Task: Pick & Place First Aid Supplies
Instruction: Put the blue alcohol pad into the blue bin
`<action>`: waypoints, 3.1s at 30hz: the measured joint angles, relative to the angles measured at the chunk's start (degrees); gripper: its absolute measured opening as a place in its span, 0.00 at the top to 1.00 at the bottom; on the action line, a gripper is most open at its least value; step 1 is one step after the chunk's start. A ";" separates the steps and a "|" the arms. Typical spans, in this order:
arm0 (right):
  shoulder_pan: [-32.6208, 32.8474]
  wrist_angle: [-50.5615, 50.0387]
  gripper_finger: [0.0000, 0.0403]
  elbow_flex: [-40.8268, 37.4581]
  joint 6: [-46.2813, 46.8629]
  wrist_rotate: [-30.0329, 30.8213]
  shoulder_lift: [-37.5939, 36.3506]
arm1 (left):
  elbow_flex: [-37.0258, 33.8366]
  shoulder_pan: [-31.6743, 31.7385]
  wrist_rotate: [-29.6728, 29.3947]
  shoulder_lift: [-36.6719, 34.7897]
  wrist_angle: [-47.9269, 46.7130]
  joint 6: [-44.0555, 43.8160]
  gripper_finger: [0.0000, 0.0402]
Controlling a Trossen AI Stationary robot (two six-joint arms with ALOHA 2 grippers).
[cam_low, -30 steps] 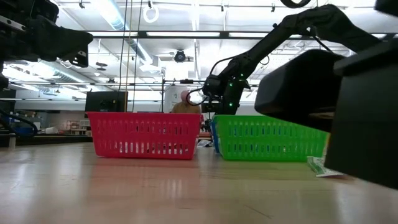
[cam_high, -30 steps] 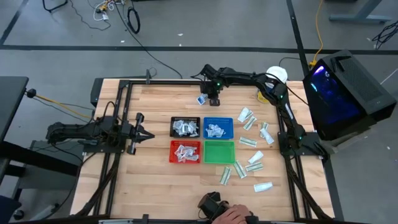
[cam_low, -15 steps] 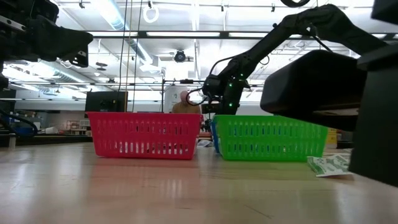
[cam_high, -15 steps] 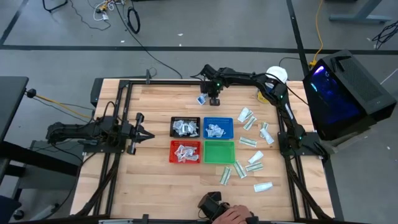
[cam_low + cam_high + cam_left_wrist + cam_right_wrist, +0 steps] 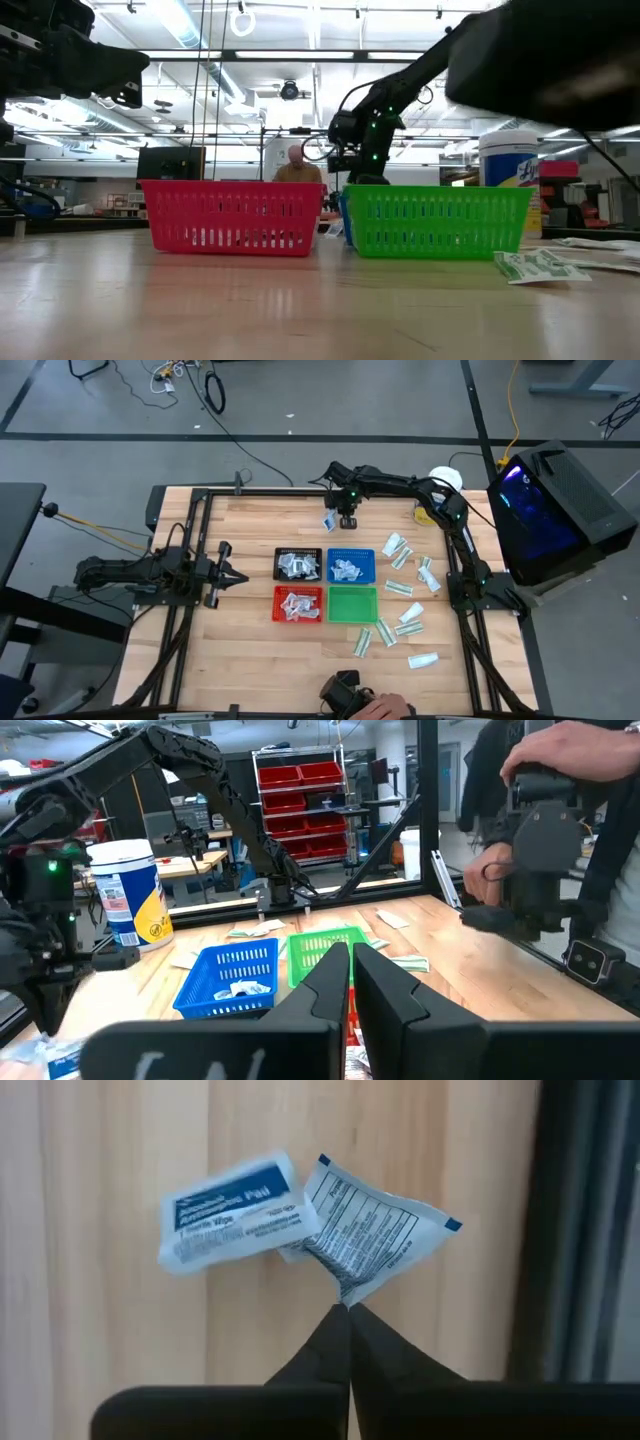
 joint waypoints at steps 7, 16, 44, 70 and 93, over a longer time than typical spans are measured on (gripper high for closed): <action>0.20 -0.80 1.00 0.00 1.55 1.99 -4.61 | 0.00 0.02 0.00 0.00 0.00 0.00 0.94; 2.21 -3.59 1.00 0.00 1.74 1.71 -10.93 | 0.00 0.00 0.00 0.00 0.00 0.00 0.94; 15.13 -25.32 1.00 0.00 5.92 -6.00 -17.17 | 0.00 0.01 0.00 0.00 0.00 0.00 0.94; 19.94 -23.98 1.00 -9.85 5.85 -5.94 -19.74 | 0.00 0.00 0.00 0.00 0.00 0.00 0.94; 21.09 -13.68 0.99 -18.10 7.67 -5.81 -25.01 | 0.01 0.00 0.00 0.00 0.00 0.00 0.94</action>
